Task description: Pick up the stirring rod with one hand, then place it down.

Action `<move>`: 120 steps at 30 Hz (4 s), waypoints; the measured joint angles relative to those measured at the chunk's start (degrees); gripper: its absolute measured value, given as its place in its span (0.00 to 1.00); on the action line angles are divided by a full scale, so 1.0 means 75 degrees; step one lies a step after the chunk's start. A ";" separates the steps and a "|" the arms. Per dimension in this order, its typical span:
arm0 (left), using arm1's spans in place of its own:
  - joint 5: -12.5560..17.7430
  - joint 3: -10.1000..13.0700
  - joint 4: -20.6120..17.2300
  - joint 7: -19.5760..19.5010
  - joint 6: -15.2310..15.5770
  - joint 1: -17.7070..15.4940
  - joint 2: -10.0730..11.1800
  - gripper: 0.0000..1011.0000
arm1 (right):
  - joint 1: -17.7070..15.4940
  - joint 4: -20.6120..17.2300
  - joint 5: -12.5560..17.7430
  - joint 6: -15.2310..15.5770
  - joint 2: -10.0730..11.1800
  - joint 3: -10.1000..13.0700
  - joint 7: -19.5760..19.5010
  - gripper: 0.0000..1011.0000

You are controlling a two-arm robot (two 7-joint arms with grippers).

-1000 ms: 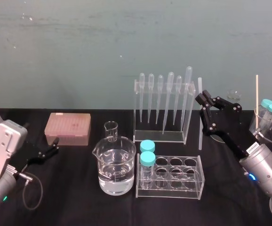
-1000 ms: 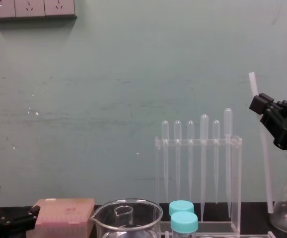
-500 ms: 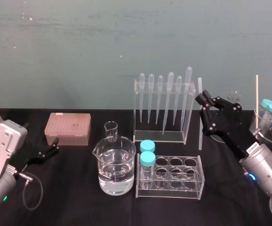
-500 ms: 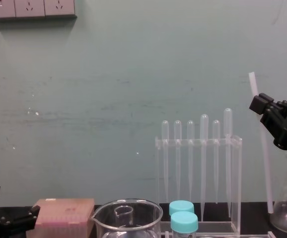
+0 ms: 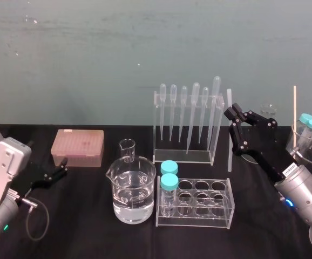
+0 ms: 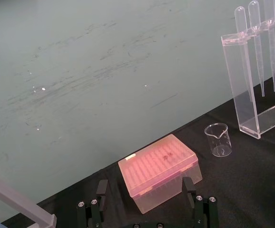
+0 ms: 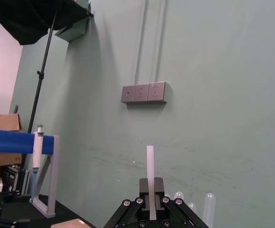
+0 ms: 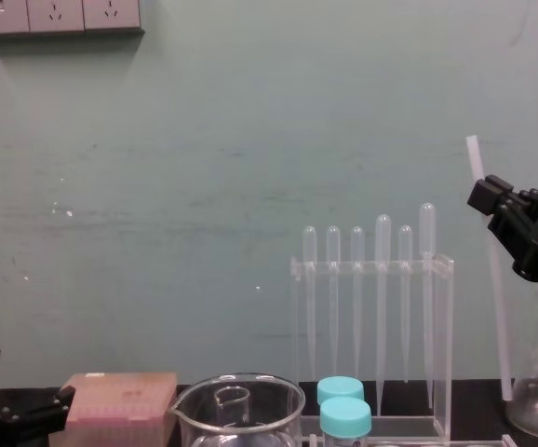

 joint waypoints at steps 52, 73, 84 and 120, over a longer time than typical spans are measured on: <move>0.0000 0.0000 0.0000 0.0000 0.0000 0.0000 0.0000 0.99 | -0.0003 -0.0007 -0.0036 0.0011 -0.0004 0.0010 0.0020 0.06; 0.0000 0.0000 0.0000 0.0000 0.0000 0.0000 -0.0001 0.99 | -0.0433 -0.0610 0.0059 0.0839 0.0047 0.0170 0.0562 0.06; 0.0000 0.0000 0.0000 0.0000 0.0000 0.0000 0.0000 0.99 | -0.0592 -0.0675 0.0089 0.1118 0.0037 0.0190 0.0677 0.06; 0.0000 0.0000 0.0000 0.0000 0.0000 0.0000 0.0000 0.99 | 0.0115 0.1015 0.0500 0.1543 -0.0191 -0.0190 0.1401 0.06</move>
